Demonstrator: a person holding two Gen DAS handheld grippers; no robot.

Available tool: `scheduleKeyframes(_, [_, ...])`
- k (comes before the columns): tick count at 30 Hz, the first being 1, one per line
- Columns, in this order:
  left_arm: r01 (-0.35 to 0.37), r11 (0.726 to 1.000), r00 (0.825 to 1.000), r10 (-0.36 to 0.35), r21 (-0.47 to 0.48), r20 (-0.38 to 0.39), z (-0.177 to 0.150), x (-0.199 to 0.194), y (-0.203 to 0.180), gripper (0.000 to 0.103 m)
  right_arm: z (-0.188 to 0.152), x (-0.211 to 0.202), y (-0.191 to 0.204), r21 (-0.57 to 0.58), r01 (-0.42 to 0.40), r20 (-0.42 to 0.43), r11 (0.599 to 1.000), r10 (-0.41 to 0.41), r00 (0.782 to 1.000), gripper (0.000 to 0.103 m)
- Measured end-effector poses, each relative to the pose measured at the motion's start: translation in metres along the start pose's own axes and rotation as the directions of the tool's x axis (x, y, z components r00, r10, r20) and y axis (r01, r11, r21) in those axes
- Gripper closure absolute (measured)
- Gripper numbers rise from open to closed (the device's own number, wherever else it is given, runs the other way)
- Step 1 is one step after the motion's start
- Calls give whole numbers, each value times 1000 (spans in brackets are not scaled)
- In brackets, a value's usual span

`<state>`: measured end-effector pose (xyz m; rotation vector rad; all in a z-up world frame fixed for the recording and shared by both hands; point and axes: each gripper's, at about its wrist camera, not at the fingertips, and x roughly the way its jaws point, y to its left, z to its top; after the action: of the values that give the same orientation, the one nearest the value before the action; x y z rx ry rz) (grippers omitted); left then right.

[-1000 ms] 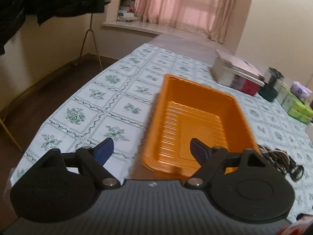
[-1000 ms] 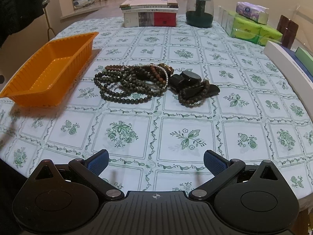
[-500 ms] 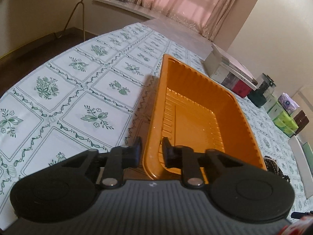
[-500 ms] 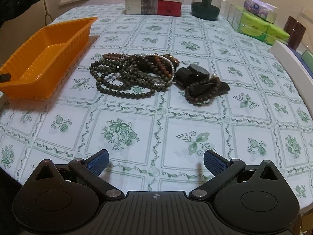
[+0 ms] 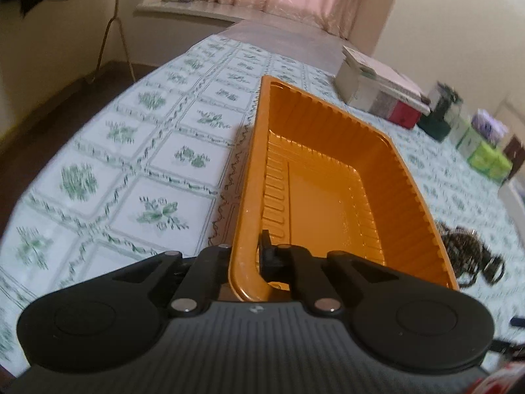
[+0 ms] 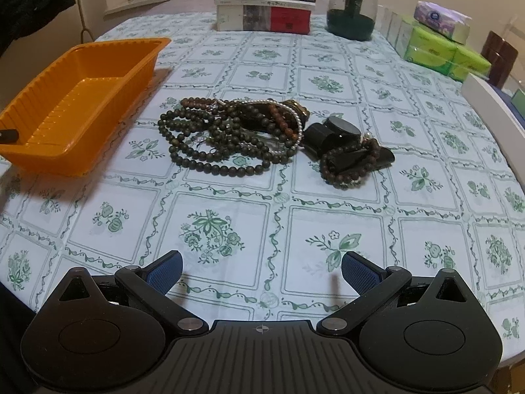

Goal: Organize jewelry
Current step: 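Grasp the rim of the orange tray with the left gripper and lift it, then grasp a small dark beaded bracelet with the right gripper while the left gripper holds the tray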

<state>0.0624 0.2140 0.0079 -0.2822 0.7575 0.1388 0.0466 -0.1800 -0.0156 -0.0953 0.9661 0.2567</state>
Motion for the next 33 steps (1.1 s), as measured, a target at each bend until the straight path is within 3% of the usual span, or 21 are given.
scheduleKeyframes(6, [-82, 981, 997, 79, 175, 24, 12, -15, -27, 100, 2, -2, -10, 33, -3, 37, 999, 2, 999, 1])
scheduleKeyframes(13, [-183, 904, 983, 160, 385, 92, 23, -29, -67, 100, 15, -2, -50, 119, 8, 135, 993, -24, 991, 2])
scheduleKeyframes(16, [-206, 880, 978, 180, 428, 102, 25, -29, -79, 100, 21, 3, -70, 155, -10, 166, 988, -16, 986, 27])
scheduleKeyframes(21, [-230, 848, 973, 204, 477, 106, 28, -27, -91, 100, 29, 21, -94, 197, -6, 168, 980, -28, 985, 42])
scheduleKeyframes(27, [-249, 808, 967, 237, 534, 92, 30, -23, -99, 100, 41, 39, -107, 234, -69, 163, 970, 31, 986, 67])
scheduleKeyframes(30, [-254, 783, 964, 249, 568, 87, 29, -21, -102, 100, 45, 41, -108, 257, -78, 154, 963, 39, 987, 96])
scheduleKeyframes(33, [-248, 761, 965, 251, 599, 80, 29, -21, -104, 100, 49, 34, -108, 267, -52, 161, 962, 8, 987, 96])
